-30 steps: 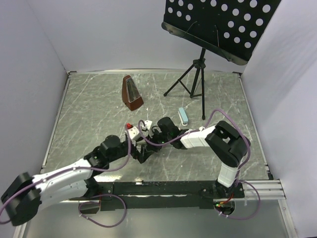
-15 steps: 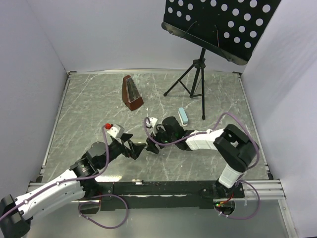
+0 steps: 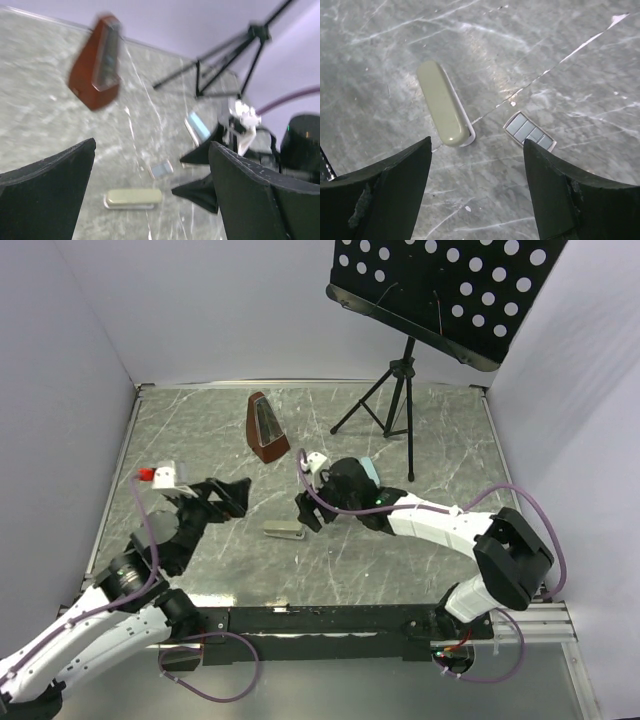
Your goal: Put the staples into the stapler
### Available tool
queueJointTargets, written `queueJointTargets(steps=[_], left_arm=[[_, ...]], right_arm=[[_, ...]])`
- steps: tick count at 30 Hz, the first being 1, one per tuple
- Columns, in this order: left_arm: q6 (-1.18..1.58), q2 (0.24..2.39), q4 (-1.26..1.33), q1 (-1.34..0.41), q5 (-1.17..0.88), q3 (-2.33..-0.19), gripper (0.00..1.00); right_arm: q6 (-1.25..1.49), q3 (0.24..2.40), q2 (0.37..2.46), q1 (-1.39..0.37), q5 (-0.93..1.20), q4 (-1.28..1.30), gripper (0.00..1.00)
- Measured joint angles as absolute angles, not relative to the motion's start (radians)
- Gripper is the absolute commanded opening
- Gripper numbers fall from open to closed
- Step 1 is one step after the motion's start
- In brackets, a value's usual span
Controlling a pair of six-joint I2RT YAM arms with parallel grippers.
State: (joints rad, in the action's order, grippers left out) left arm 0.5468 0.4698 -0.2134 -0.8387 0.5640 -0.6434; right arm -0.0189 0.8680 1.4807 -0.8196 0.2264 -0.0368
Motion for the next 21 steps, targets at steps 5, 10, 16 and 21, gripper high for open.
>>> queueJointTargets(steps=[5, 10, 16, 21], left_arm=[[0.511, 0.456, -0.269, -0.831, 0.622, -0.704, 0.99], [0.456, 0.451, -0.313, -0.828, 0.635, -0.713, 0.99], [0.43, 0.495, -0.324, -0.775, 0.604, -0.722, 0.99], [0.426, 0.508, -0.322, -0.656, 0.524, -0.722, 0.99]], right_arm=[[0.012, 0.993, 1.538, -0.875, 0.126, 0.092, 0.7], [0.036, 1.049, 1.605, -0.904, 0.069, 0.192, 0.66], [0.049, 1.108, 1.706, -0.912, 0.042, 0.281, 0.65], [0.067, 1.142, 1.748, -0.92, 0.048, 0.313, 0.65]])
